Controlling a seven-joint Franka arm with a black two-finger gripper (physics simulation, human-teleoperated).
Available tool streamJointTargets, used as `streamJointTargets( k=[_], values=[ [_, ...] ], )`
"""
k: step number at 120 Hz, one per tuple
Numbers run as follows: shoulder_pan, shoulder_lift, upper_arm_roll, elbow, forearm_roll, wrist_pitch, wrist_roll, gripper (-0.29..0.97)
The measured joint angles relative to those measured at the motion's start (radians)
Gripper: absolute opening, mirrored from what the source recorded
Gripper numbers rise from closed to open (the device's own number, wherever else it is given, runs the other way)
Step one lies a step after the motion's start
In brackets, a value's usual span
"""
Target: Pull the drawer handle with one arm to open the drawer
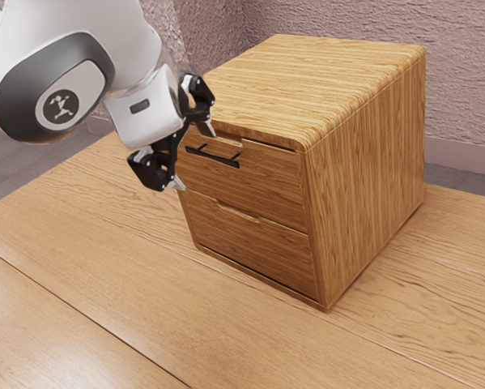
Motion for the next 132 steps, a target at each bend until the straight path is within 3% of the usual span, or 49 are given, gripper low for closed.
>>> streamJointTargets(
  k=[132],
  values=[
    [0.034,0.065,0.036,-0.064,0.012,0.125,0.11,0.66]
  ],
)
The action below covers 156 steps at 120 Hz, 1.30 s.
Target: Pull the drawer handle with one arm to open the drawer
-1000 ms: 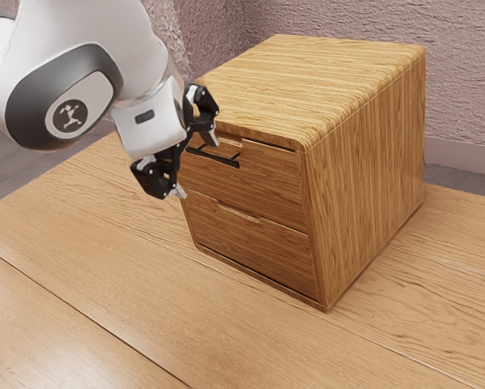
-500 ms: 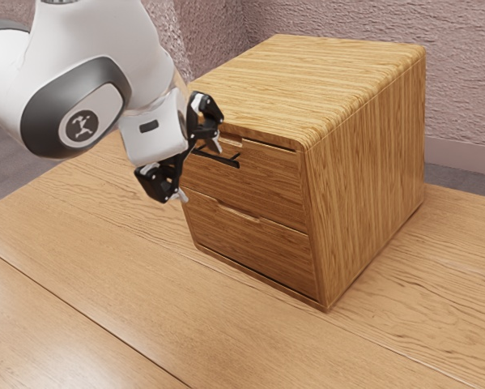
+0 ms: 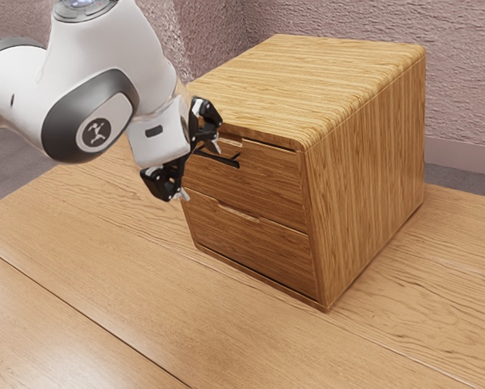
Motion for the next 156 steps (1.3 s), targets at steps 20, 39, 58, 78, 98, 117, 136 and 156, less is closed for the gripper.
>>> streamJointTargets(
  k=[20,39,58,78,98,117,136,156],
  values=[
    [0.012,0.012,0.001,-0.006,0.0,0.012,0.005,0.66],
    [0.012,0.012,0.011,-0.021,0.0,0.017,0.009,0.69],
    [0.013,0.009,0.015,-0.018,0.0,0.03,0.011,0.66],
    [0.01,-0.007,0.015,-0.017,0.0,0.038,0.014,0.66],
    [0.01,-0.003,0.015,-0.013,0.0,0.049,0.015,0.66],
    [0.013,0.011,0.015,-0.017,0.0,0.057,0.016,0.66],
    [0.024,0.023,0.015,-0.017,0.0,0.06,0.018,0.76],
    [0.023,0.015,0.014,-0.023,0.001,0.054,0.017,0.68]
  ],
)
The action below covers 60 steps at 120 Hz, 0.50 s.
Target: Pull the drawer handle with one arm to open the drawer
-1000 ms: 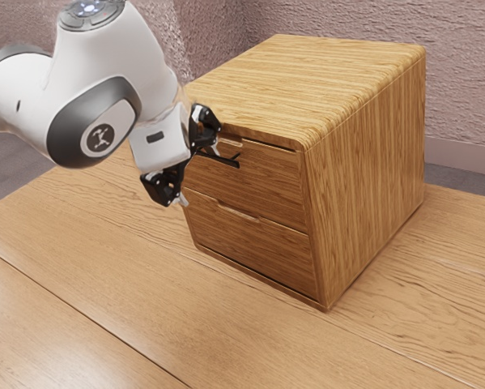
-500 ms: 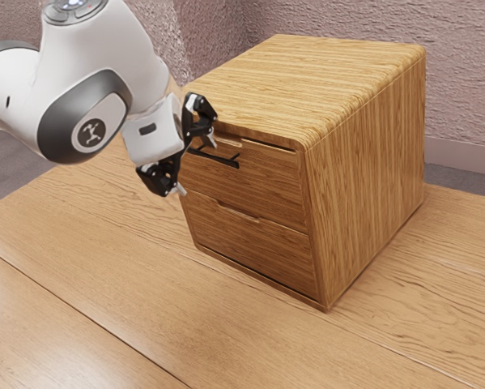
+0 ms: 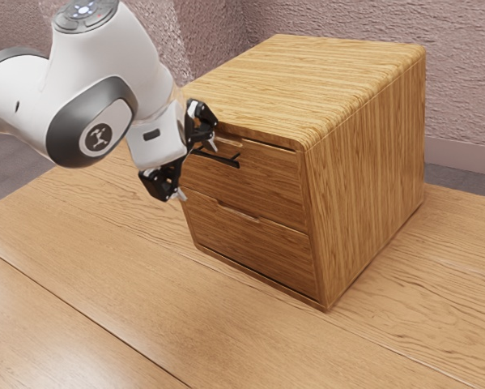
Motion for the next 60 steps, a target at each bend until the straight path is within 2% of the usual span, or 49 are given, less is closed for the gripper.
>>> streamJointTargets(
  k=[20,38,43,52,53,56,60],
  values=[
    [-0.011,-0.022,-0.007,-0.024,-0.001,-0.01,0.0,0.64],
    [-0.014,-0.075,-0.007,-0.082,-0.002,-0.018,0.0,0.66],
    [-0.015,-0.15,-0.007,-0.152,-0.005,-0.018,-0.001,0.58],
    [-0.012,-0.367,-0.022,-0.319,-0.015,-0.028,-0.002,0.47],
    [-0.01,-0.39,-0.027,-0.334,-0.017,-0.031,-0.002,0.44],
    [0.008,-0.474,-0.057,-0.369,-0.029,-0.046,-0.004,0.23],
    [0.039,-0.561,-0.126,-0.338,-0.051,-0.091,-0.016,0.31]
  ],
)
